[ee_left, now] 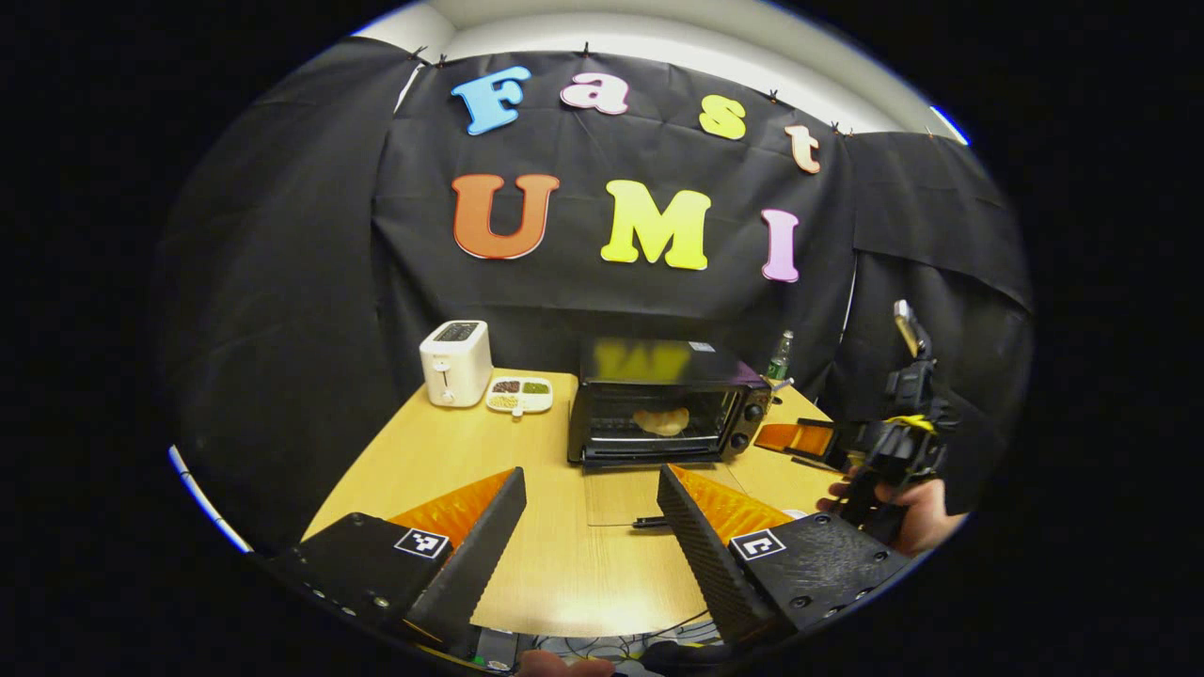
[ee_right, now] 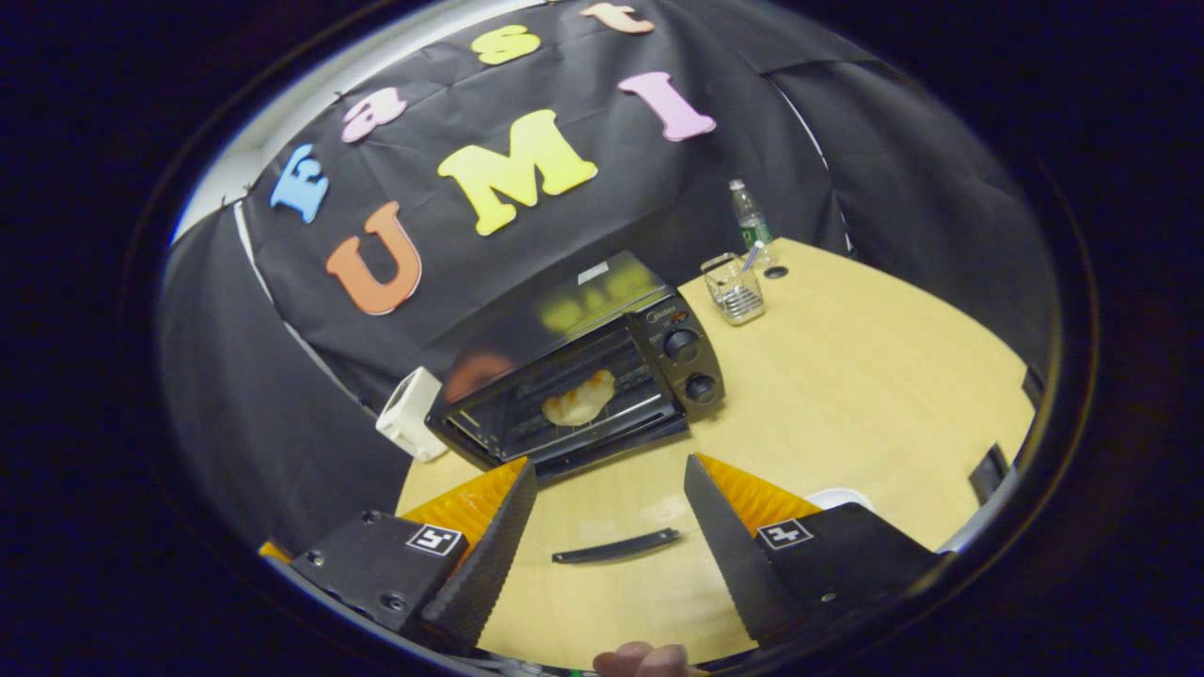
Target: Open the electric oven with the left hand, put the food in, and close the electric oven.
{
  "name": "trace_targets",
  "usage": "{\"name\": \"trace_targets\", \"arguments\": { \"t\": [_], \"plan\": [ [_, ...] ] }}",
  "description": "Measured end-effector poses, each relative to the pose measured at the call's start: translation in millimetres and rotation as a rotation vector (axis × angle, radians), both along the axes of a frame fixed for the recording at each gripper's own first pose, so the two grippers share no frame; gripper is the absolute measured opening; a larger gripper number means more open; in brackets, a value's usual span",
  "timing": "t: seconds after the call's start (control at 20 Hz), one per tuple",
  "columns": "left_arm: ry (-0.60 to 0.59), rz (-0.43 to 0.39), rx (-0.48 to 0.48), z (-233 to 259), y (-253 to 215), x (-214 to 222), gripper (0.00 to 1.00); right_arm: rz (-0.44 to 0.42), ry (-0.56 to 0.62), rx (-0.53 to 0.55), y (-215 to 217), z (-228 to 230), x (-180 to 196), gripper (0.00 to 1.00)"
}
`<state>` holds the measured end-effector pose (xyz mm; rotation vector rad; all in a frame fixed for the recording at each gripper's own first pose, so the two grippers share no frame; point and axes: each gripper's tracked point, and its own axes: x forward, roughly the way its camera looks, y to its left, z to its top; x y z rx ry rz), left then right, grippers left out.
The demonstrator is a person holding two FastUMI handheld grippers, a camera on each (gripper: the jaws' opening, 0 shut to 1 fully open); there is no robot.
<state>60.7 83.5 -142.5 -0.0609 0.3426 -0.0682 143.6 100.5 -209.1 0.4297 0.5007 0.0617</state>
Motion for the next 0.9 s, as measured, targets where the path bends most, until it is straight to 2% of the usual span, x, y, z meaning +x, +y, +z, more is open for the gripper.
{"name": "trace_targets", "arguments": {
  "t": [0.2,0.5,0.7,0.75,0.8,0.9],
  "plan": [
    [0.074,-0.017,-0.05,-42,-25,17,0.93,-0.026,-0.035,-0.09,-32,24,-44,0.95],
    [0.154,-0.02,-0.022,-113,-61,34,0.93,-0.096,-0.05,-0.15,-77,43,-77,1.0],
    [0.211,-0.031,-0.032,-158,-93,43,0.93,-0.089,-0.017,-0.226,-93,33,-95,1.0],
    [0.237,-0.043,-0.034,-171,-101,44,0.93,-0.078,-0.001,-0.263,-97,28,-101,0.96],
    [0.244,-0.043,-0.035,-180,-107,48,0.93,-0.076,0.01,-0.297,-101,23,-105,1.0],
    [0.27,-0.035,-0.035,-195,-112,58,0.93,-0.07,0.03,-0.332,-106,17,-110,1.0]
  ]
}}
